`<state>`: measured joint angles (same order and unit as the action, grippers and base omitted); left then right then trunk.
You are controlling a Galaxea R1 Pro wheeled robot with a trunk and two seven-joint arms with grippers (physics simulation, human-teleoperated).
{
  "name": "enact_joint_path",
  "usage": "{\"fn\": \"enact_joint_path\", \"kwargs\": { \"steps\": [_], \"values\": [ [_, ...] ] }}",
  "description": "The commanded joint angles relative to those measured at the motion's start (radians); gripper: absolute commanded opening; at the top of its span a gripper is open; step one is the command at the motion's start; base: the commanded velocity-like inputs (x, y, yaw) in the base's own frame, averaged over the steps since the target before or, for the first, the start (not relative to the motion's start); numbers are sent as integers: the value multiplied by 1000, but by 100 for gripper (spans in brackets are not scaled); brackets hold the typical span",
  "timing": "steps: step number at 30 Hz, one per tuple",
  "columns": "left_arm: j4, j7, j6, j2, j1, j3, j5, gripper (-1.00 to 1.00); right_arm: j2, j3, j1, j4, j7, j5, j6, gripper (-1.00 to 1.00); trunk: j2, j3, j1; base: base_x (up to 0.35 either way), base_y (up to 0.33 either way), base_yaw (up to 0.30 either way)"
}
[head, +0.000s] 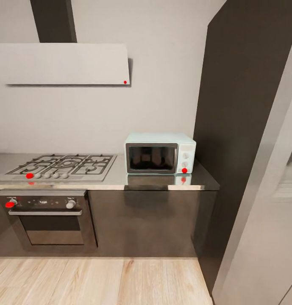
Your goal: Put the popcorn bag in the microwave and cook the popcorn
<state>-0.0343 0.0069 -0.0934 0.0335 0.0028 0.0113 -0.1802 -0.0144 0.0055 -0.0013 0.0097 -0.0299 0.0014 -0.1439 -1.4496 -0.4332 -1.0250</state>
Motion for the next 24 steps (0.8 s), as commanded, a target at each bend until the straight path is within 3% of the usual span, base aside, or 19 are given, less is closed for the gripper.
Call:
{"fn": "enact_joint_path", "kwargs": {
  "steps": [1, 13, 24],
  "values": [
    [-1, 1, -1, 0, 0, 0, -6, 100, -1, 1, 0, 1, -2, 0, -6, 100, 0, -1, 0, 139, 0, 0],
    [-1, 1, 0, 0, 0, -1, -7, 100, -2, 1, 0, 1, -2, 1, -8, 100, 0, -1, 0, 298, 0, 0],
    [-1, 1, 0, 0, 0, -1, -4, 100, 2, -5, 0, 1, -2, -4, -3, 100, 0, -1, 0, 33, 0, 0]
  ]
}}
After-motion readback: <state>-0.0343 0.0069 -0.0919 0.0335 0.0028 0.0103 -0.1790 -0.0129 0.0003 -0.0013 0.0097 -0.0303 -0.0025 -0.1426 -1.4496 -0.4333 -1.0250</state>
